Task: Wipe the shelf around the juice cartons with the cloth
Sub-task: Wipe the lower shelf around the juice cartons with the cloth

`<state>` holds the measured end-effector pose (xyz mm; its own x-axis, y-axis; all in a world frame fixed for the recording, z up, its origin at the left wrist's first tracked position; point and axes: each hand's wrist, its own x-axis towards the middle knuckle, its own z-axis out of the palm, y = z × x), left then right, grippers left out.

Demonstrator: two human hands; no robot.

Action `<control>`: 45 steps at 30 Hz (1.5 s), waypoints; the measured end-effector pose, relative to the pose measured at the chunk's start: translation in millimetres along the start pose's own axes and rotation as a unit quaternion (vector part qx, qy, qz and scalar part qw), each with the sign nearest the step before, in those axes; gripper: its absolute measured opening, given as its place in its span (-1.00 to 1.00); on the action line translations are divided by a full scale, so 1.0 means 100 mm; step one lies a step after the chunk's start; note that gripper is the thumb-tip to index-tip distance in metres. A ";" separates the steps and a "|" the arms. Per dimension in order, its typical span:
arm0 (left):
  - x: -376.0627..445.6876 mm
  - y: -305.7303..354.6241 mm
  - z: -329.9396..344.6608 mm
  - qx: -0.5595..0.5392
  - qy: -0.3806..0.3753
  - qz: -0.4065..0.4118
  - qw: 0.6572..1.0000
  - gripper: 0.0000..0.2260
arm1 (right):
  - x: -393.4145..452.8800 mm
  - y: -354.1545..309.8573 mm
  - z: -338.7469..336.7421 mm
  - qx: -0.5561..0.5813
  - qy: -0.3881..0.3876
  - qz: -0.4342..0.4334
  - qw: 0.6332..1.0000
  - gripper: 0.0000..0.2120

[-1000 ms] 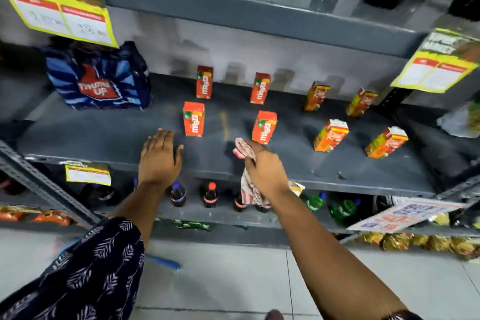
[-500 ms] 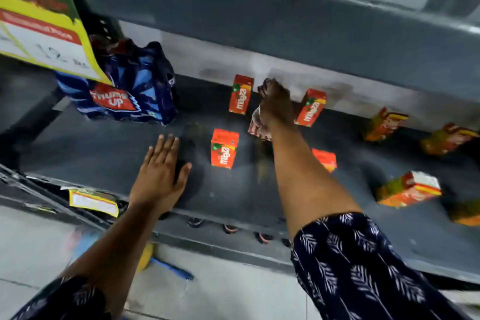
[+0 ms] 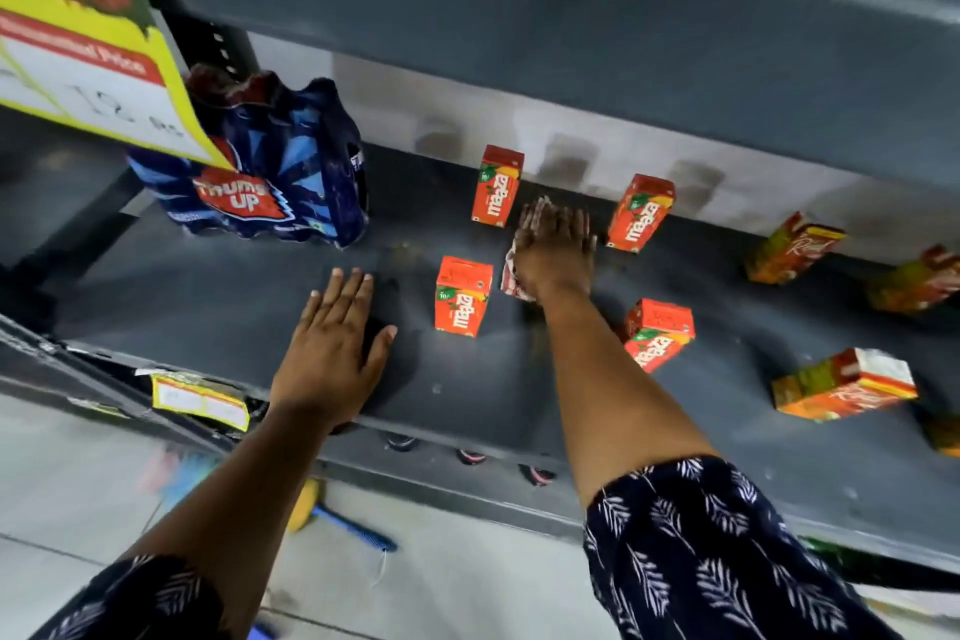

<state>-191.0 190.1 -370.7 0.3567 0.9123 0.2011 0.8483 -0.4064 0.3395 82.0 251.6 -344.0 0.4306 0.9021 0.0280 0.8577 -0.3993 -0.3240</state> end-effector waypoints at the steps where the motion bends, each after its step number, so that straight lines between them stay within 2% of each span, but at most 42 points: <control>1: 0.01 0.00 0.00 0.004 -0.003 -0.002 1.000 -0.35 | -0.10 0.02 0.01 -0.003 0.001 -0.009 1.000 -0.45; 4: 0.01 0.00 0.00 0.003 -0.007 -0.003 1.000 -0.37 | -0.47 0.08 0.02 -0.038 -0.013 -0.040 0.998 -0.40; 10: 0.00 0.04 -0.05 0.027 -0.030 -0.013 0.999 -0.41 | -1.45 0.14 -0.08 -0.035 -0.042 -0.053 0.997 -0.35; 14: -0.08 0.18 -0.14 0.074 -0.050 -0.027 0.996 -0.39 | -2.12 0.19 -0.21 0.024 -0.053 -0.074 0.996 -0.34; 17: -0.23 0.32 -0.22 0.077 -0.043 -0.033 0.996 -0.40 | -2.53 0.25 -0.27 0.029 -0.057 -0.096 0.993 -0.36; 22: -0.49 0.42 -0.39 0.100 -0.057 -0.044 0.992 -0.40 | -2.93 0.31 -0.36 0.044 -0.071 -0.100 0.991 -0.35; 27: -0.64 0.32 -0.51 0.111 -0.072 -0.046 0.990 -0.38 | -3.21 0.23 -0.34 0.139 -0.060 -0.098 0.984 -0.30; 31: -0.65 0.10 -0.60 0.112 -0.075 -0.040 0.990 -0.38 | -3.14 -0.07 -0.35 0.116 -0.046 -0.124 0.984 -0.31; 36: -0.39 -0.42 -0.66 0.097 -0.081 -0.033 0.991 -0.37 | -2.72 -0.83 -0.29 0.110 -0.056 -0.178 0.976 -0.34; 40: -0.10 -0.90 -0.64 0.071 -0.065 -0.018 0.995 -0.37 | -2.20 -1.41 -0.04 0.100 -0.055 -0.116 0.987 -0.32; 45: 0.11 -1.27 -0.57 0.049 -0.031 0.045 0.997 -0.33 | -1.37 -1.74 0.06 0.063 0.001 -0.071 0.996 -0.16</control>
<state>-317.4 249.2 -359.6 0.4537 0.8752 0.1679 0.8451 -0.4824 0.2307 -127.9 199.0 -297.0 0.3085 0.9476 0.0832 0.8678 -0.2445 -0.4327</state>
